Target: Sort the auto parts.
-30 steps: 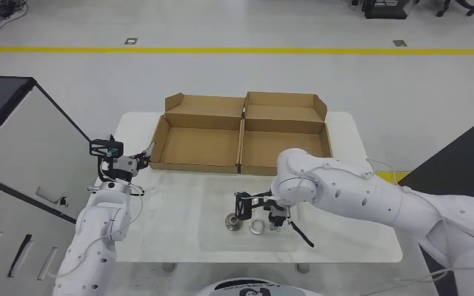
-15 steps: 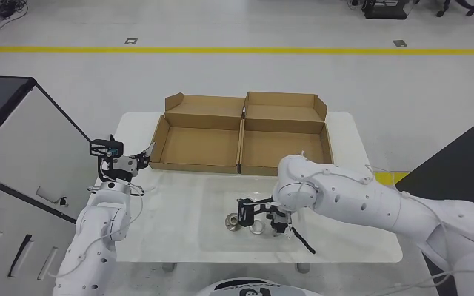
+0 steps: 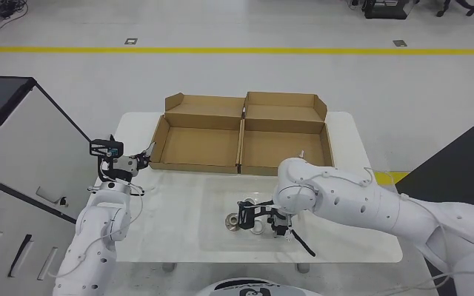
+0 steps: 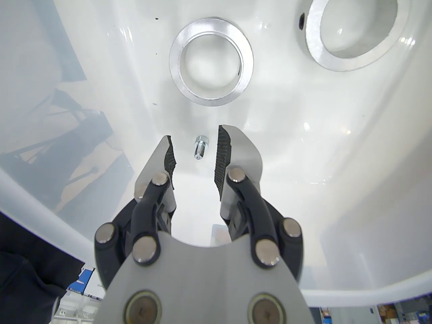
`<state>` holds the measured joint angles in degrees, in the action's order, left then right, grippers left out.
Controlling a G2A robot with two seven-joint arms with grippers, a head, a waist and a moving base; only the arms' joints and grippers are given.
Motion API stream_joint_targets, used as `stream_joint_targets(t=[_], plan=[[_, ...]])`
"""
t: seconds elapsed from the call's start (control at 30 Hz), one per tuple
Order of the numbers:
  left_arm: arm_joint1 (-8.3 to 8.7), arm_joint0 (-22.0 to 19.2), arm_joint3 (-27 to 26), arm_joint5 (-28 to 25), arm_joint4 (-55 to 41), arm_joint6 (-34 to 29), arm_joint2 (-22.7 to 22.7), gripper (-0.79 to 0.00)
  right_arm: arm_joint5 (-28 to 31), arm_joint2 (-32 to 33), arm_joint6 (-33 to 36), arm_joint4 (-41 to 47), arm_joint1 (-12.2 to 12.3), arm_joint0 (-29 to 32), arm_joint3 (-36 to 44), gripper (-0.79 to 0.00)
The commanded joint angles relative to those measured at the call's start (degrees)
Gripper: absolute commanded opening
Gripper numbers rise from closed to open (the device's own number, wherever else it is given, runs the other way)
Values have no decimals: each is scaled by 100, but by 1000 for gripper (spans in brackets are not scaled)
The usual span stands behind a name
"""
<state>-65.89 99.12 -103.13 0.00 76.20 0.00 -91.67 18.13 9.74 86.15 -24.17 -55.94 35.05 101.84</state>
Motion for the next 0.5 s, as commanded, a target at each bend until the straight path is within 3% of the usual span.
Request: stream_joint_targets(t=[0.0,0.47], plan=[[0,0,0,0,0,0,0,0,-18,0,18,0,8,2,0,-480],[0,0,0,0,0,0,0,0,-20,137,20,-38,73,139,71,-582]])
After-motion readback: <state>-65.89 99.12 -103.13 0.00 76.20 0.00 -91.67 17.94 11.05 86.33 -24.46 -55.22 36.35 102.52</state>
